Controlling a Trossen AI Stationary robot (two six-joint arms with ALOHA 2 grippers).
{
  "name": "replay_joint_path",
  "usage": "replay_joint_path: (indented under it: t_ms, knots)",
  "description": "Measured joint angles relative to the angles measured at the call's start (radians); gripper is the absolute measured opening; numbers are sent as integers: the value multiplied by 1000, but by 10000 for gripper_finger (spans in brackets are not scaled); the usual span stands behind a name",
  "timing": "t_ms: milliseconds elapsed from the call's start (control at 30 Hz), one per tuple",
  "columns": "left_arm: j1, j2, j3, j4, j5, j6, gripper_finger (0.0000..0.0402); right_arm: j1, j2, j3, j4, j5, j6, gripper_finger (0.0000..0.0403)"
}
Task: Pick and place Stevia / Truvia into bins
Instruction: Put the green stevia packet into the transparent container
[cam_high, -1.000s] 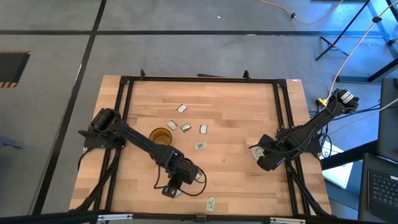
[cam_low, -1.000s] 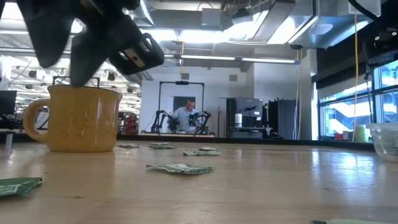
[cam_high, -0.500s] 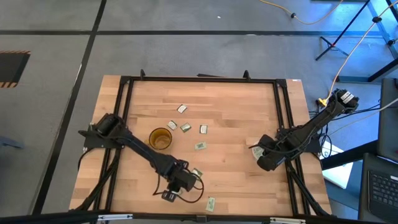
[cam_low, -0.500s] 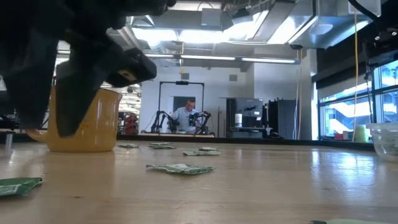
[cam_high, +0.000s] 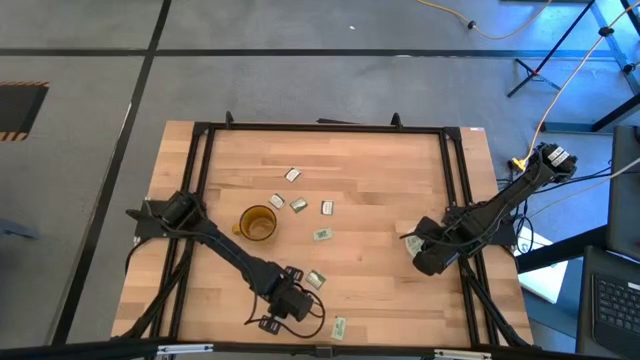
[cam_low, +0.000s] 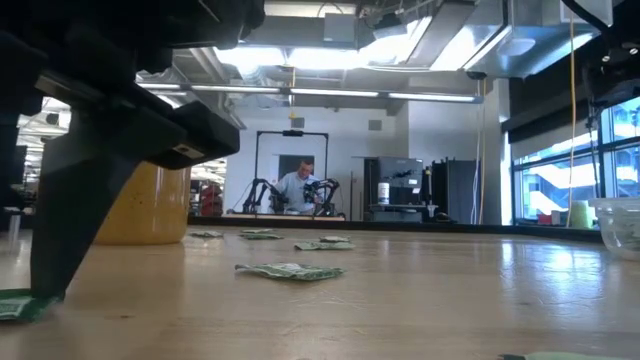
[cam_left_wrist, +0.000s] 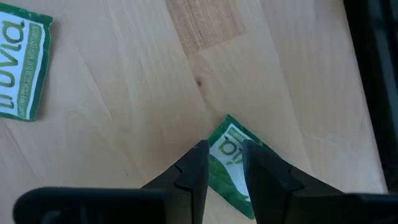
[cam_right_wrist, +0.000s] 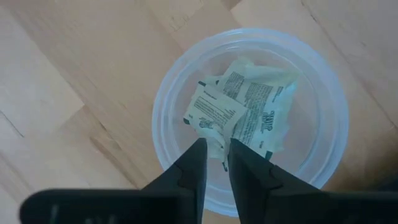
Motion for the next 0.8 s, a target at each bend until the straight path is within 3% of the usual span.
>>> replay_joint_path:
  t_ms: [600,800]
  knots:
    - [-1,28,0,-10,-49,-2,23,0,0,0,27,1,0,69]
    - [-2,28,-1,-11,-49,-1,49,0,0,0,47,-25,0,69]
